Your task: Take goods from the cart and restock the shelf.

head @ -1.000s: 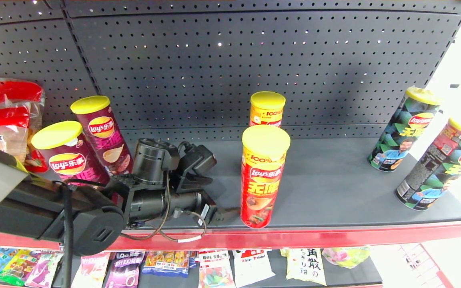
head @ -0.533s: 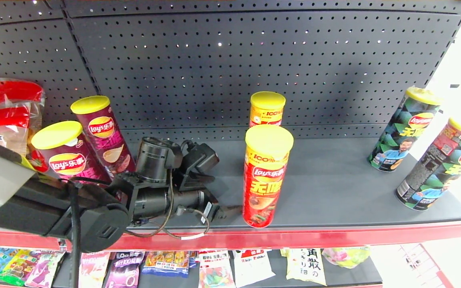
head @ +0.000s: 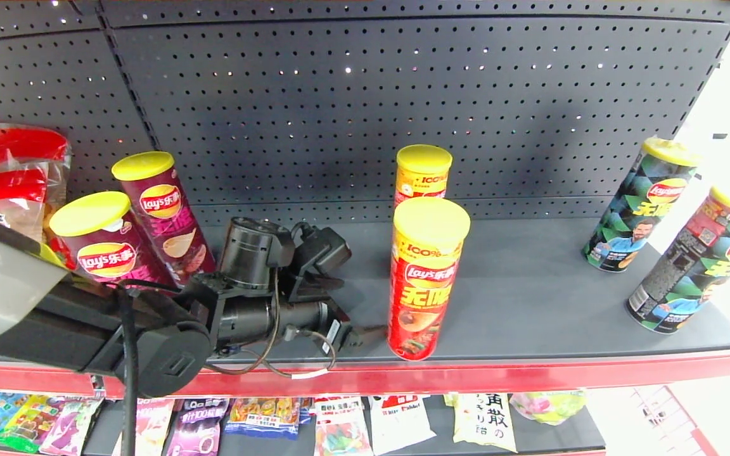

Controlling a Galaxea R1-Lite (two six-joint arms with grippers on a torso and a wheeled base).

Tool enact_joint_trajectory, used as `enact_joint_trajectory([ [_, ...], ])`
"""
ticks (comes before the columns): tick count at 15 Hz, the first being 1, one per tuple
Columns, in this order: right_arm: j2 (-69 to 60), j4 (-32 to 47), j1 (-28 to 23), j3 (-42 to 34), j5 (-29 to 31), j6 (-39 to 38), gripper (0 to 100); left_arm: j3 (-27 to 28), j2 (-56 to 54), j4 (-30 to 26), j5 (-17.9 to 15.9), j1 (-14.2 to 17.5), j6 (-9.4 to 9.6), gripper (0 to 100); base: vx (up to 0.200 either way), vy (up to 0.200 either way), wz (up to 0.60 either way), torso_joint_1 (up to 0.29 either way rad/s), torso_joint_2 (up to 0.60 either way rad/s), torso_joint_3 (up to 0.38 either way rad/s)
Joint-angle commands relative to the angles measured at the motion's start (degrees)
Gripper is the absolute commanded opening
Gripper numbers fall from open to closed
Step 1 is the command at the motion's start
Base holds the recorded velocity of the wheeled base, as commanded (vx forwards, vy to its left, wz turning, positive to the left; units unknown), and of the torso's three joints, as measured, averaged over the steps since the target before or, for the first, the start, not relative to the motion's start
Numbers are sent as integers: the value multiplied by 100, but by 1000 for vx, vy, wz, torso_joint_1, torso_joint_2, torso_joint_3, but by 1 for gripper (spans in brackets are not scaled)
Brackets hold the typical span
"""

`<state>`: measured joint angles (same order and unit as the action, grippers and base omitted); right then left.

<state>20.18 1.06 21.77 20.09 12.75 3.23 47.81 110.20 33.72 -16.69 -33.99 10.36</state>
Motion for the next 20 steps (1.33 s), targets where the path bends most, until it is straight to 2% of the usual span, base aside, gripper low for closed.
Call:
enact_joint_trajectory([
  [1,13,-1,2,-14,-1,2,100,9,10,3,-1,-3,1,100,0,0,0,0,0,0],
  [20,4,-1,2,-14,-1,-33,100,35,54,21,25,-55,1,100,0,0,0,0,0,0],
])
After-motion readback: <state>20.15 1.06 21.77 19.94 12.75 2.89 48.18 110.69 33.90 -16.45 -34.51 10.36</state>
